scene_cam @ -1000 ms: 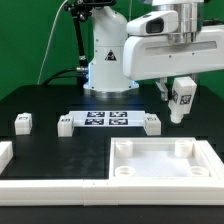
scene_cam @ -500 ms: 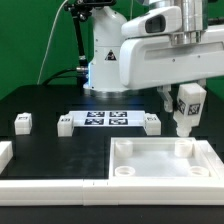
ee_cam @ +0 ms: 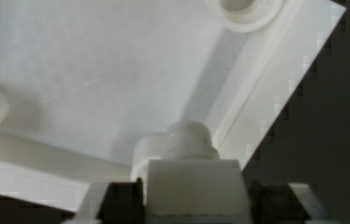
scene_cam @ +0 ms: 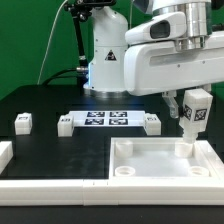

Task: Assemble one leg

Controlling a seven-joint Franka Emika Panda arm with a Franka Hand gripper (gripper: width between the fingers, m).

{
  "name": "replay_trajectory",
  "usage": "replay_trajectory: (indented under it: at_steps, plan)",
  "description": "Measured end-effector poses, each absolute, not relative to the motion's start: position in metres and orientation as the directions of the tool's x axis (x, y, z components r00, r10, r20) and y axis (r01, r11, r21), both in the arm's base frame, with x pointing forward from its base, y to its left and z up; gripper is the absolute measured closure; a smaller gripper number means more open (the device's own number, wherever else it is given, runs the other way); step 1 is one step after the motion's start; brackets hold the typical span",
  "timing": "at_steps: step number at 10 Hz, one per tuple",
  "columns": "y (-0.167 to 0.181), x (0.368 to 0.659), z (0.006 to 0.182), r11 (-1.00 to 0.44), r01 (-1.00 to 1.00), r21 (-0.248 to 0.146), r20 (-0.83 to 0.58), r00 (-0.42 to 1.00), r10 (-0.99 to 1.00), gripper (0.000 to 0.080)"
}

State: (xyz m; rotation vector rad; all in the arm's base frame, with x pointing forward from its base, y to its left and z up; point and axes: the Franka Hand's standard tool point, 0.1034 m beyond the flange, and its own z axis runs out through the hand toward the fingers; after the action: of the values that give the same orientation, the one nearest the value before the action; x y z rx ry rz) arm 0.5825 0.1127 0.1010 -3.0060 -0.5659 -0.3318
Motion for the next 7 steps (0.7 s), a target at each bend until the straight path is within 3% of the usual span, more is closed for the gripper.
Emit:
replay_trajectory:
  at_steps: [4,7]
  plan:
    - [0.119,0.618,0.089,-0.933,0.358,-0.032,0.241,0.909,0.34,0.0509]
    - [0.117,0.619,0.08,-0.935,0.354,-0.034,0.234,0.912,0.337,0.0509]
